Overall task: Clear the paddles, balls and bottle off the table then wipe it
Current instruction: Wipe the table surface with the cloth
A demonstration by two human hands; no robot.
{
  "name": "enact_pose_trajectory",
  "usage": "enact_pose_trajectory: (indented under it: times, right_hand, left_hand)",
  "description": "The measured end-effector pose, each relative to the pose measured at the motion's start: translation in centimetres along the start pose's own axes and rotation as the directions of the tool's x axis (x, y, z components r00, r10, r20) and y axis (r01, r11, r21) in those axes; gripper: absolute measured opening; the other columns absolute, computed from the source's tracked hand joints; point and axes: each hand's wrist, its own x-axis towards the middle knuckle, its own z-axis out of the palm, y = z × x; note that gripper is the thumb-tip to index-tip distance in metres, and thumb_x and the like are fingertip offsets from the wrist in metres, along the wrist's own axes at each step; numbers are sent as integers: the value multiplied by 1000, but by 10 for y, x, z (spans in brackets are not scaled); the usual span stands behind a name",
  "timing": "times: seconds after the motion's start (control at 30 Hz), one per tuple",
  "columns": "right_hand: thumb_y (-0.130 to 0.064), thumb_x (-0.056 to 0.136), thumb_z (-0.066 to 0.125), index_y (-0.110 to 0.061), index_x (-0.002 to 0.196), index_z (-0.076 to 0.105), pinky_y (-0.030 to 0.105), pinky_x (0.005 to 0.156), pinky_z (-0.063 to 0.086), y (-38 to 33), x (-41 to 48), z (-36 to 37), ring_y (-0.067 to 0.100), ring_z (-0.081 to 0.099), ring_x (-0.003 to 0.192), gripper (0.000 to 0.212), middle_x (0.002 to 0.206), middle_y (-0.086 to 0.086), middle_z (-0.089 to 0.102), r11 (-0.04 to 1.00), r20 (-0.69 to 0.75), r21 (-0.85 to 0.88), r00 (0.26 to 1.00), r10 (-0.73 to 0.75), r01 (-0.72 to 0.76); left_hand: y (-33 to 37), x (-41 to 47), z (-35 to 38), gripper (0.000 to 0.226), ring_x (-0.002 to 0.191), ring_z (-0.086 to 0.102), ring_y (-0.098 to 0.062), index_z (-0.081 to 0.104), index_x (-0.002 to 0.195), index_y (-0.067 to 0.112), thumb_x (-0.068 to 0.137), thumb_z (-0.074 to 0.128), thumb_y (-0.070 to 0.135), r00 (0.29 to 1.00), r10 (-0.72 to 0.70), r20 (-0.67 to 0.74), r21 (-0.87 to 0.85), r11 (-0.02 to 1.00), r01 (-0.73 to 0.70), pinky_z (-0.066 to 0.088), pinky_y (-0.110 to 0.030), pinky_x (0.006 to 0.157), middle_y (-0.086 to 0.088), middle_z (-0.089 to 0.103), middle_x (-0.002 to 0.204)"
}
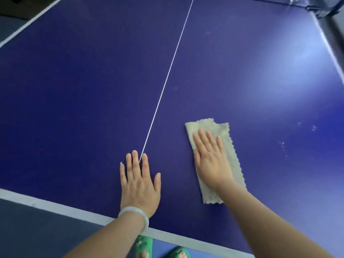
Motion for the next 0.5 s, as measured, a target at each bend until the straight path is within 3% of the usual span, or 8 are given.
enact_pose_trajectory:
  times: [0.03,0.1,0.17,0.2,0.27,0.33,0.4,0.5]
  right_hand:
    - [-37,104,18,-26,158,10,43,123,-2,23,-2,-3,15,-4,152,55,165,-6,4,988,-17,2,988,155,-155]
    - [-36,104,18,-25,158,7,45,123,-3,50,-13,-10,17,-2,152,56,165,-4,4,890,-33,31,890,455,-454]
    - [-35,104,17,-22,157,3,46,122,-4,41,-25,-6,20,-3,152,57,165,-1,2,789,-57,54,787,614,-612]
    - [-35,103,15,-22,157,1,47,122,-5,25,-31,-2,21,-4,152,58,165,0,1,774,-68,61,771,633,-630]
    - [-35,103,15,-21,158,1,46,122,-5,-19,-44,5,21,-4,152,58,165,0,0,845,-72,52,842,535,-532]
    - [-35,104,19,-22,158,8,46,123,-1,-56,-61,13,20,-1,152,57,165,-1,4,956,-47,3,955,293,-293]
    - [-35,103,21,-23,158,14,46,122,4,-63,-77,13,18,1,152,56,165,-3,8,994,-1,-28,995,101,-101]
    - [-34,103,20,-25,157,14,44,122,4,-33,-98,7,16,2,152,56,164,-6,10,993,13,-34,993,118,-117]
  left_hand:
    - [0,-1,0,74,149,14,-35,29,152,6,95,13,51,1000,4,5,-3,1000,-4,17,-55,119,-20,20,159]
    - [-1,-1,1,74,149,15,-36,29,152,5,96,15,50,1000,11,12,-9,1000,-11,17,-55,119,-21,21,159]
    - [-1,0,1,73,148,17,-37,30,151,4,96,16,50,1000,7,2,-13,1000,-7,17,-56,119,-22,22,158]
    - [0,0,1,73,148,17,-37,30,151,4,95,17,49,1000,5,5,-15,1000,-5,16,-56,119,-22,23,158]
    - [0,-1,0,73,149,15,-37,28,152,4,95,16,49,1000,13,24,-17,1000,-12,15,-56,119,-23,21,159]
    - [-2,-1,1,73,149,14,-38,27,152,3,95,17,48,999,19,26,-29,999,-18,14,-56,119,-23,19,159]
    - [-3,-1,2,73,148,15,-38,29,150,2,95,19,47,1000,25,17,-56,998,-24,15,-57,119,-24,21,158]
    - [-3,0,2,73,148,15,-39,30,150,1,94,20,47,1000,24,17,-75,997,-23,15,-57,119,-25,21,158]
